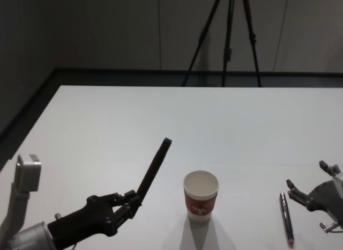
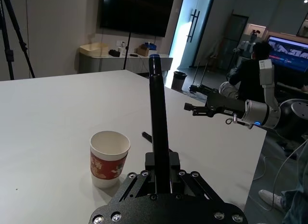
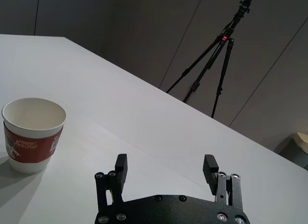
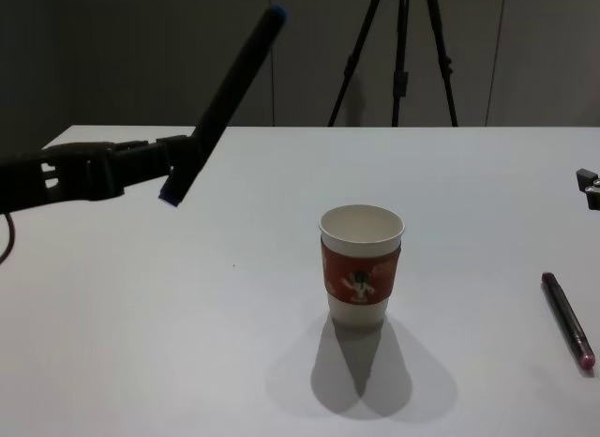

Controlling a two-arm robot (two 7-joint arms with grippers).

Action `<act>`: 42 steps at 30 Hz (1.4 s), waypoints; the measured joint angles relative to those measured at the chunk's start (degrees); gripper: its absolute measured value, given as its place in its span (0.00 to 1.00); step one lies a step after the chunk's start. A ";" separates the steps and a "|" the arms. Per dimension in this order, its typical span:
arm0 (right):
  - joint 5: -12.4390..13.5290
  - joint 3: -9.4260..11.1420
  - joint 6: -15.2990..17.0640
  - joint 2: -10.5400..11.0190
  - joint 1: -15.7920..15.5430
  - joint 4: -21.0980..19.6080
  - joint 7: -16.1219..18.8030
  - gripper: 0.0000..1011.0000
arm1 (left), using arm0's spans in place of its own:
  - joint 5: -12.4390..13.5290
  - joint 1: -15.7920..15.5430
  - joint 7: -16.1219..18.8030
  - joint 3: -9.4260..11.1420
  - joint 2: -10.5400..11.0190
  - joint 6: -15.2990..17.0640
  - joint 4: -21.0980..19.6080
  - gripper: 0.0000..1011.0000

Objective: Place the pen into the pen holder.

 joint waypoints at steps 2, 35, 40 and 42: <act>0.00 0.00 0.00 0.00 0.00 0.00 0.00 0.99 | -0.43 0.08 -0.38 0.47 0.15 -0.05 -0.61 0.16; 0.00 0.00 0.00 0.00 0.00 0.00 0.00 0.99 | -4.85 0.15 -3.47 7.78 2.61 -0.76 -6.69 0.16; 0.00 0.00 0.00 0.00 0.00 0.00 0.00 0.99 | -5.60 0.21 -3.95 8.56 3.06 -0.92 -7.18 0.16; 0.00 0.00 0.00 0.00 0.00 0.00 0.00 0.99 | -6.07 0.21 -4.19 9.15 3.39 -0.96 -7.55 0.16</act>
